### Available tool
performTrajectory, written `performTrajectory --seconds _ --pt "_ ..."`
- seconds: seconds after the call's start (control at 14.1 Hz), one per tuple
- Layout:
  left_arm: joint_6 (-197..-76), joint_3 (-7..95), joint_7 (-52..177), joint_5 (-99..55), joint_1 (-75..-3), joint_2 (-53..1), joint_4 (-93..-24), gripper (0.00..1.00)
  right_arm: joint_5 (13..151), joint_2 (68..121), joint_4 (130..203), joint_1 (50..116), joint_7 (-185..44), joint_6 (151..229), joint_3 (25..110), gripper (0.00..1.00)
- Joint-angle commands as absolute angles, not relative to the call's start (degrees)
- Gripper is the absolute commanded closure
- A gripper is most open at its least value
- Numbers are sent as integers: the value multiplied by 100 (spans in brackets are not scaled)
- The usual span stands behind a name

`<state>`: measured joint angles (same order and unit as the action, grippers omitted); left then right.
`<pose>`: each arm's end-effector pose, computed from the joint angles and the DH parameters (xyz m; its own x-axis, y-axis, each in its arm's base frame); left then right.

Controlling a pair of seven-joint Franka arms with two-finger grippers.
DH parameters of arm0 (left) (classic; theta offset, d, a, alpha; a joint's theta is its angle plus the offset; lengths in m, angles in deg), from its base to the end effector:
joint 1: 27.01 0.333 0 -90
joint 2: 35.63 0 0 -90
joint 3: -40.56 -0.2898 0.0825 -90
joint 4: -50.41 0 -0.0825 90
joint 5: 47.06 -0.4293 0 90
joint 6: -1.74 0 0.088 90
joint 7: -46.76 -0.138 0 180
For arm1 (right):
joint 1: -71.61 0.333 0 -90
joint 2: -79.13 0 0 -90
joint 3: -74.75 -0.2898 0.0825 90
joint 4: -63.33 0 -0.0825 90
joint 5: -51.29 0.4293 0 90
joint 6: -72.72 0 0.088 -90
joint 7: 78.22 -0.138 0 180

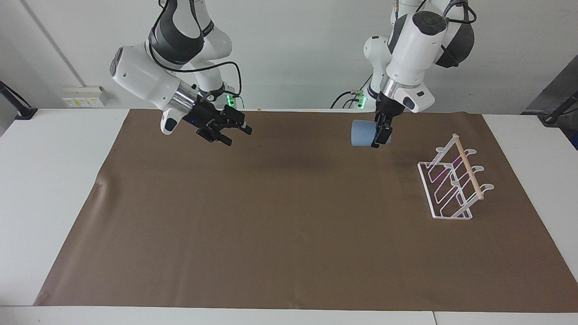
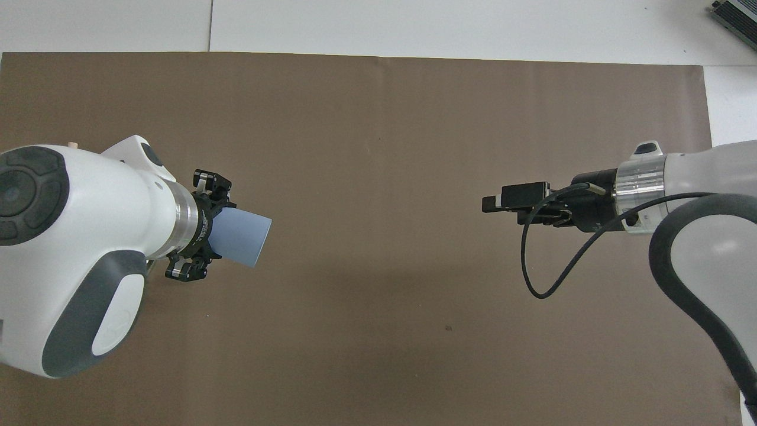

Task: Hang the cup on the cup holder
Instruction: 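Carry the cup to the rack with the left gripper while the right gripper retracts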

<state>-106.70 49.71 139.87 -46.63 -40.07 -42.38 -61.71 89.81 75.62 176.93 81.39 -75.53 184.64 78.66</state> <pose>0.5352 -0.2213 0.4623 0.3244 0.9459 0.0086 0.9445 -0.3243 0.0526 0.5865 0.1195 0.4418 0.9954 -0.0940 -0.0178 -0.0864 -0.8031 -0.5896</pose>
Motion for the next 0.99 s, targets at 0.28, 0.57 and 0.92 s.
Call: performTrajectory --seconds 0.28,0.57,0.92 --pt "-10777 4996 13166 -6619 -3606 -4222 -6797 100 5959 7649 17584 8084 -7882 18822 7826 0" --pt "-11023 5005 13148 -7815 -3606 -4108 -6789 100 5357 7701 16734 7874 -8058 17559 7835 0" --pt "-11541 4978 12640 -8406 -3388 -3976 -6683 100 5278 7894 15486 7593 -8147 16310 7853 0"
